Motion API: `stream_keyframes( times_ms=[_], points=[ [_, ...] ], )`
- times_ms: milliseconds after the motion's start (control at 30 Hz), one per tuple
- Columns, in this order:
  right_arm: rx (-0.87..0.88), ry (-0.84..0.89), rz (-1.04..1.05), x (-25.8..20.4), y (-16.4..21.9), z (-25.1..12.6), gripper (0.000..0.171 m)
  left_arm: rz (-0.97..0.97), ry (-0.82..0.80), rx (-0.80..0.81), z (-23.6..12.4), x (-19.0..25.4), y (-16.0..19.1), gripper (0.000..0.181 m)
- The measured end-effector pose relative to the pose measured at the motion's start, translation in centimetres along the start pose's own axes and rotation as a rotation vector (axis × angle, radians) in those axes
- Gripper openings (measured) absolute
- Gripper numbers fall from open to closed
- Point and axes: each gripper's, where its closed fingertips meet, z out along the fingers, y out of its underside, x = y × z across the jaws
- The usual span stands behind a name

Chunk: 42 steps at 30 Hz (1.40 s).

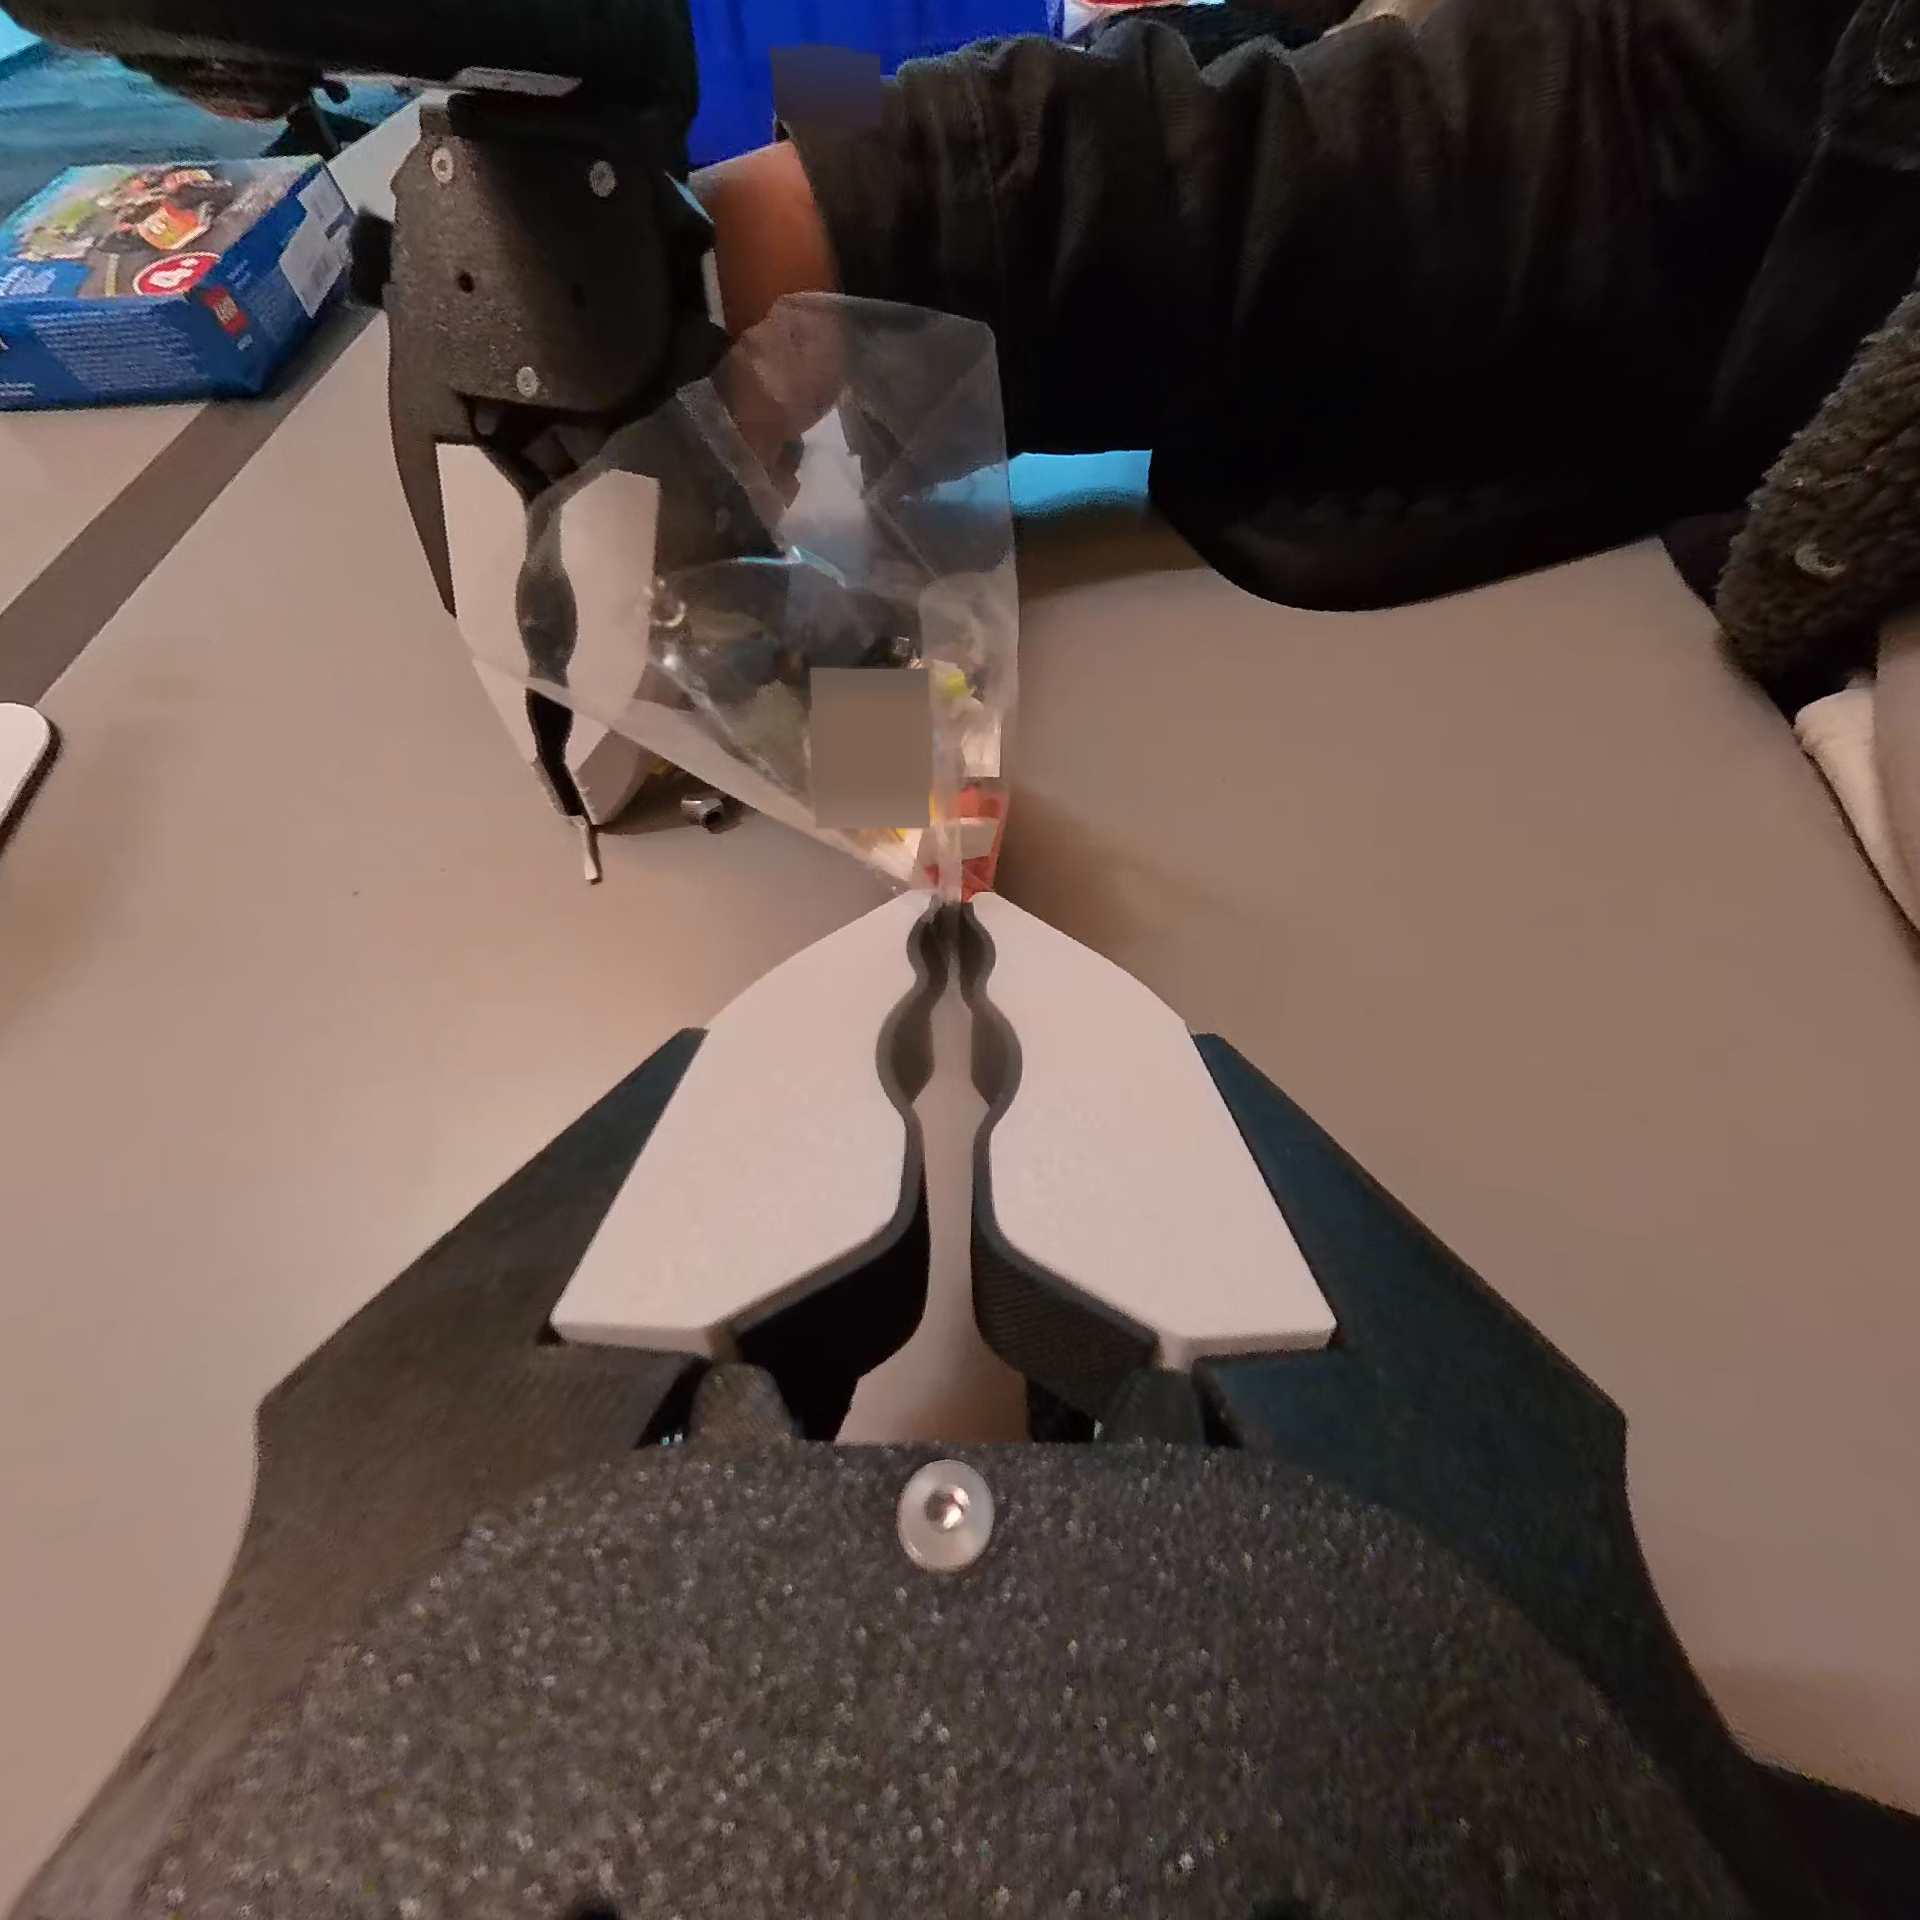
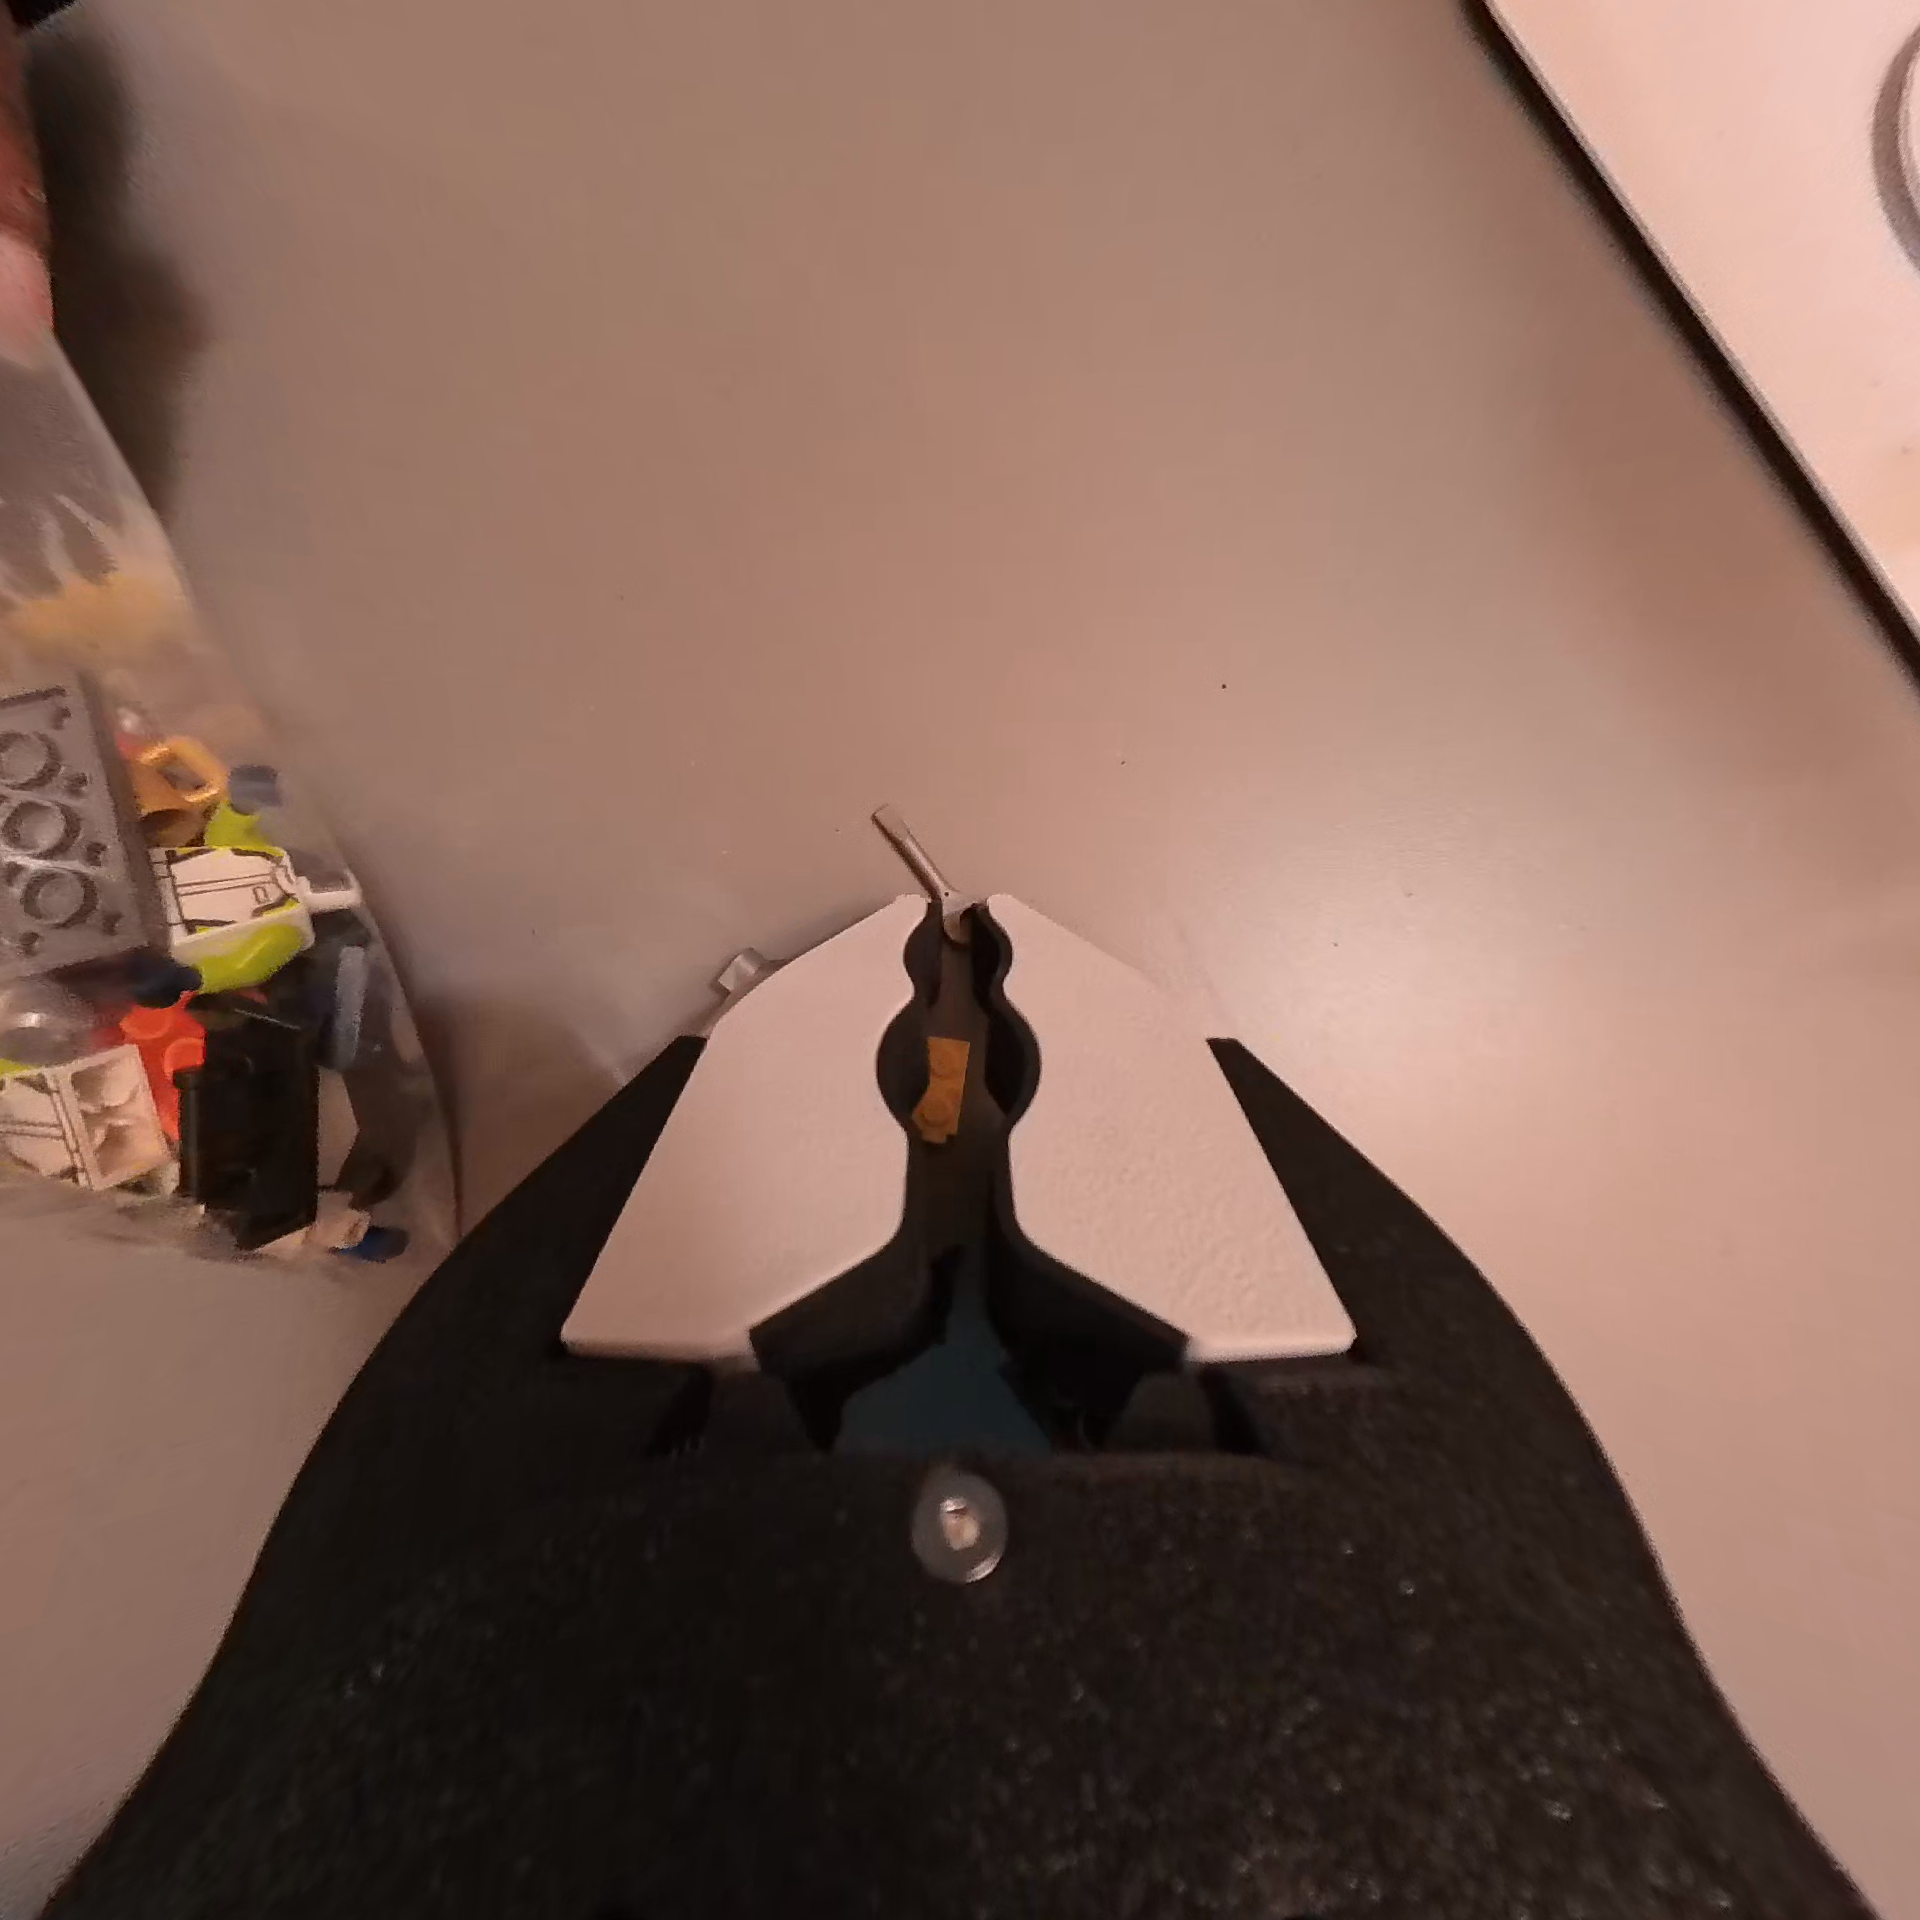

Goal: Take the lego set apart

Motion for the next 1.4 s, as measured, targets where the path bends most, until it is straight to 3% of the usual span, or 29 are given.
stream_keyframes(
  times_ms=[167, 467, 633, 800, 900, 1100, 1233, 1400],
  points=[
    [0.094, 0.005, -0.025, -0.5, -1.9, -1.9, 0.002, -0.007, -0.026, 0.000, 0.0, -0.4, 0.1, 0.001],
    [0.399, 0.004, -0.207, -5.5, -10.0, -11.4, 0.002, 0.025, -0.093, -0.011, -0.3, -1.4, 0.1, 0.002],
    [0.369, -0.060, -0.319, -8.6, -10.3, -11.4, 0.004, 0.049, -0.129, -0.017, -0.6, -1.9, 0.0, 0.002],
    [0.425, -0.080, -0.249, -7.4, -10.2, -12.3, 0.019, 0.050, -0.116, -0.018, -0.7, -1.9, 0.1, 0.002],
    [0.355, -0.041, -0.182, -4.9, -7.9, -11.8, 0.019, 0.052, -0.097, -0.027, -1.2, -1.8, 0.3, 0.001],
    [-0.046, -0.073, -0.090, -2.8, 0.1, -4.9, 0.025, 0.049, -0.086, -0.051, -2.3, -2.0, 0.5, 0.001],
    [-0.160, -0.076, -0.135, -3.7, 1.2, -2.0, 0.029, 0.049, -0.110, -0.060, -2.7, -2.5, 0.7, 0.001],
    [-0.215, -0.064, -0.130, -3.9, 1.7, -1.3, 0.026, 0.054, -0.116, -0.064, -2.5, -2.6, 0.7, 0.001]
  ],
)
